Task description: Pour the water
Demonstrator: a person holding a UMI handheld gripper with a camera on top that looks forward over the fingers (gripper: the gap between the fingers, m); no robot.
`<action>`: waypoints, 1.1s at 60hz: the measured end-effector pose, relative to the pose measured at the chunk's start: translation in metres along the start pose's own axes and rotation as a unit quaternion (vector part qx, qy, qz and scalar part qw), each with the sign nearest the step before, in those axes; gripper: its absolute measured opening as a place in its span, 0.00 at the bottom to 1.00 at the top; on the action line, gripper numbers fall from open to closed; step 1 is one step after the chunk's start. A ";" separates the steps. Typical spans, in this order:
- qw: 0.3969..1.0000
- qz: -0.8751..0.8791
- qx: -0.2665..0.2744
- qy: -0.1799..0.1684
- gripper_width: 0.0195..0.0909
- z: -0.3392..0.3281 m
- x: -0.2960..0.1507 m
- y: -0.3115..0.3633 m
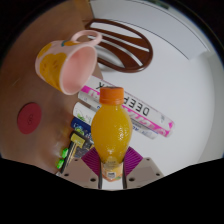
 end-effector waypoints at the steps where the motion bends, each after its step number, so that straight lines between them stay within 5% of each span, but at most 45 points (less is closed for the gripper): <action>1: 1.000 -0.009 -0.001 0.002 0.10 0.001 -0.003 0.002; 13: 0.999 -0.028 -0.030 0.013 0.10 0.005 -0.012 0.017; 27: 0.972 0.212 -0.082 -0.056 0.10 -0.002 0.009 0.010; 45: 0.716 0.639 -0.181 -0.216 0.10 -0.018 0.017 0.017; 53: 0.604 0.724 -0.221 -0.248 0.10 -0.013 -0.003 0.052; 66: 0.538 0.762 -0.257 -0.253 0.10 0.009 -0.043 0.118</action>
Point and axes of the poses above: the point between the fingertips, and its own axes, seen from behind it with the camera up: y to the left, x down, z forward, the way the camera looks, the point moved 1 cm from there along -z, backward, against the way the camera looks, and after that the axes turned 15 degrees about -x, right-handed, at the moved point
